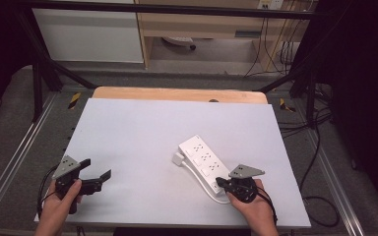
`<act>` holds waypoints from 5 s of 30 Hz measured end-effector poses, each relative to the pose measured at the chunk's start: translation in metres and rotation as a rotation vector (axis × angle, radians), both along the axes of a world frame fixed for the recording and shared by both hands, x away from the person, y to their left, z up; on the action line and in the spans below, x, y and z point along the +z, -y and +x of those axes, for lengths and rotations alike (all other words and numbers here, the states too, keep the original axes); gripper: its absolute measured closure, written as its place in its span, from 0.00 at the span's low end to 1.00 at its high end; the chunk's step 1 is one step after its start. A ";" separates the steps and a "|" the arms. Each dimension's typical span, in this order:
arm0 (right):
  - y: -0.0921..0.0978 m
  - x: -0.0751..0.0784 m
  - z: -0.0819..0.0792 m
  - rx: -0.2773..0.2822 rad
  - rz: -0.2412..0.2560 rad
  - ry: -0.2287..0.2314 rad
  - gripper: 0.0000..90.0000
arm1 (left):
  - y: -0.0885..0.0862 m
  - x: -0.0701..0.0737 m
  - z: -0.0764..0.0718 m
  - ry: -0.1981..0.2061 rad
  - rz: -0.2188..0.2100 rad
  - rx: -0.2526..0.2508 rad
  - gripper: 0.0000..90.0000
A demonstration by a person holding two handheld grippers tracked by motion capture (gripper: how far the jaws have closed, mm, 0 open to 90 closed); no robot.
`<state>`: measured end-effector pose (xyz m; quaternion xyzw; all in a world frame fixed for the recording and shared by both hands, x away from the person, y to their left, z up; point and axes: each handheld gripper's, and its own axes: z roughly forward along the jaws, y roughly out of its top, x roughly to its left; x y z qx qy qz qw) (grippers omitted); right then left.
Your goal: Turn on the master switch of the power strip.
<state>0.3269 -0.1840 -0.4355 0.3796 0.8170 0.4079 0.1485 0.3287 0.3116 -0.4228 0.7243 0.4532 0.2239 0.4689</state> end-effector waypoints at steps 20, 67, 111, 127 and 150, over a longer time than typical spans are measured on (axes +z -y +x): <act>-0.003 -0.001 0.000 0.001 -0.011 0.005 1.00 | 0.000 0.000 0.000 -0.005 0.006 0.004 0.09; -0.002 -0.003 -0.001 -0.001 -0.006 0.005 1.00 | 0.001 -0.001 0.000 -0.014 0.014 -0.002 0.09; -0.003 -0.003 -0.001 -0.002 -0.007 0.001 1.00 | 0.002 -0.002 0.001 -0.017 0.022 -0.007 0.09; -0.001 -0.003 0.000 0.001 0.002 0.006 1.00 | 0.002 -0.002 0.001 -0.015 0.016 -0.003 0.09; 0.004 0.004 0.003 -0.001 0.069 0.075 1.00 | 0.002 -0.001 0.001 -0.013 0.011 -0.001 0.09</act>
